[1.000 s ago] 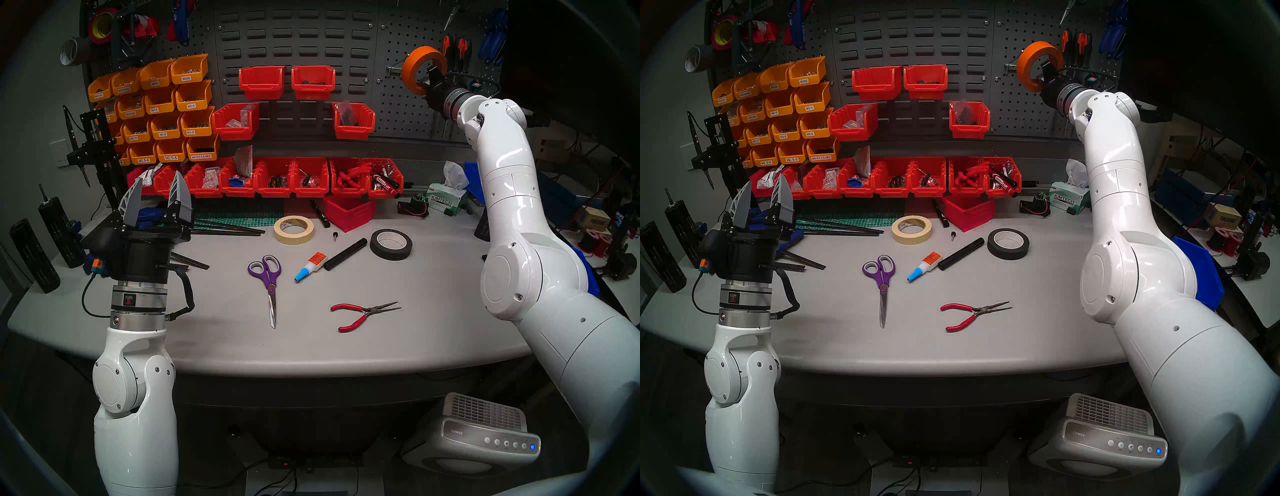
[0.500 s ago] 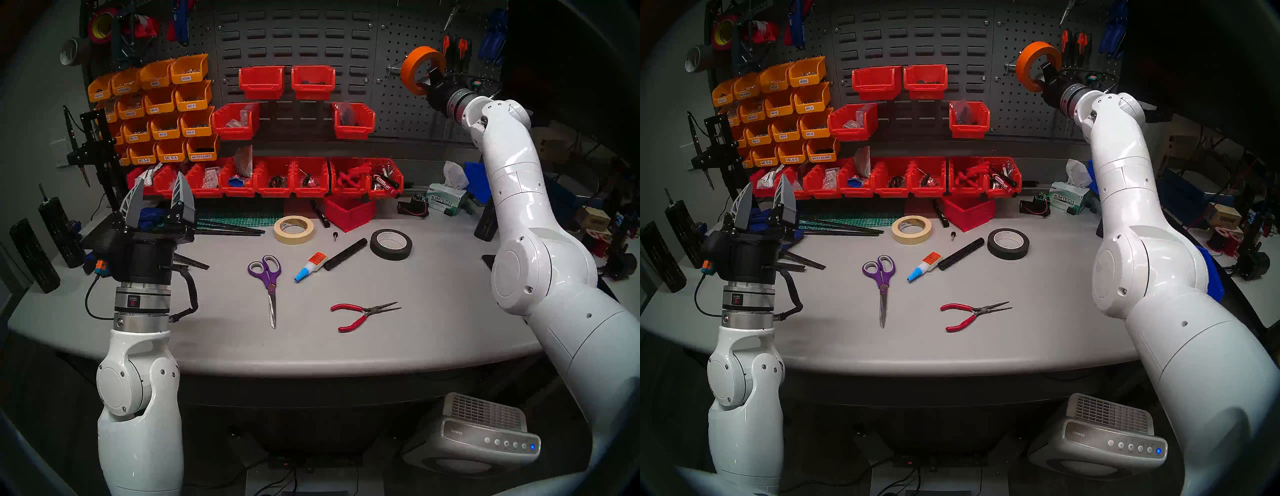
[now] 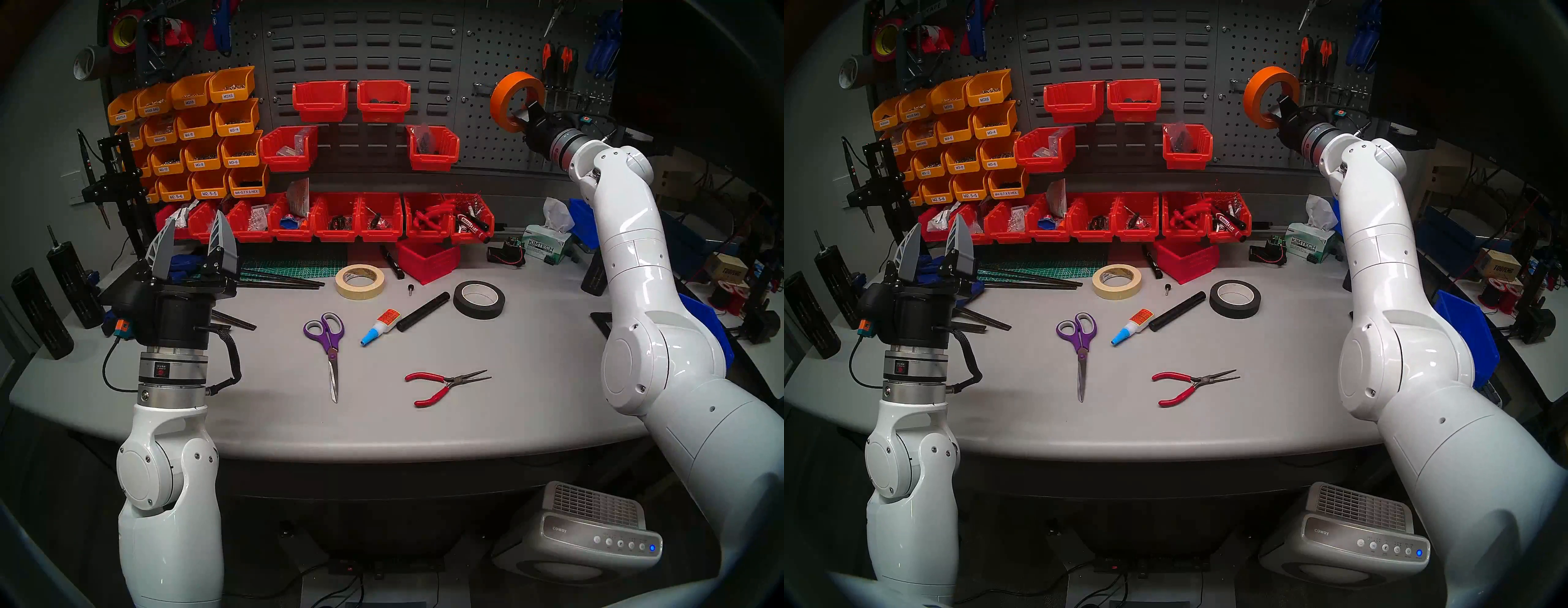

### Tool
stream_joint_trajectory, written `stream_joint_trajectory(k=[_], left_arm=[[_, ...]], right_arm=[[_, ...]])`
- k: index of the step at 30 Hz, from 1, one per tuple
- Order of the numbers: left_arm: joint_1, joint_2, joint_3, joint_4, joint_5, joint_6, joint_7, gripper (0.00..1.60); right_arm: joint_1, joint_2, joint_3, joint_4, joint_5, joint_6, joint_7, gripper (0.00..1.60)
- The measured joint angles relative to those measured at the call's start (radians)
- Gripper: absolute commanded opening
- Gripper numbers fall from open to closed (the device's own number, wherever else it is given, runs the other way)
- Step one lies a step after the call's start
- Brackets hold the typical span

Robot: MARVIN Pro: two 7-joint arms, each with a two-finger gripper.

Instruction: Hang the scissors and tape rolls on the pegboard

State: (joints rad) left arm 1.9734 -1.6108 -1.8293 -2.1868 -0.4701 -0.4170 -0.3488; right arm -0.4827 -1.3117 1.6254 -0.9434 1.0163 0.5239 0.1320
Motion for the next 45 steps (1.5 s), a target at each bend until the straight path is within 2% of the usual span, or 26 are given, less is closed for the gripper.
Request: stream_joint_trajectory(k=[8, 17, 24, 37, 45], left_arm=[[0.000, 0.006, -0.002, 0.000, -0.008, 0.001, -0.005, 1.60], [0.002, 0.008, 0.002, 0.000, -0.012, 0.001, -0.011, 1.60], [0.003, 0.008, 0.004, -0.001, -0.013, 0.001, -0.011, 1.60], [0.002, 0.009, -0.011, 0.000, -0.017, 0.000, -0.009, 1.60], [0.002, 0.009, -0.018, 0.000, -0.022, 0.001, -0.008, 1.60]], right_arm=[[-0.051, 0.011, 0.004, -0.085, 0.009, 0.005, 0.029, 0.00], [-0.111, 0.015, 0.012, -0.168, 0.014, 0.033, 0.015, 0.00], [-0.111, -0.005, -0.009, -0.193, 0.006, 0.035, -0.037, 0.00], [-0.071, -0.040, -0.071, -0.226, -0.053, 0.006, -0.104, 0.00], [-0.074, -0.029, -0.066, -0.267, -0.072, 0.004, -0.117, 0.00]])
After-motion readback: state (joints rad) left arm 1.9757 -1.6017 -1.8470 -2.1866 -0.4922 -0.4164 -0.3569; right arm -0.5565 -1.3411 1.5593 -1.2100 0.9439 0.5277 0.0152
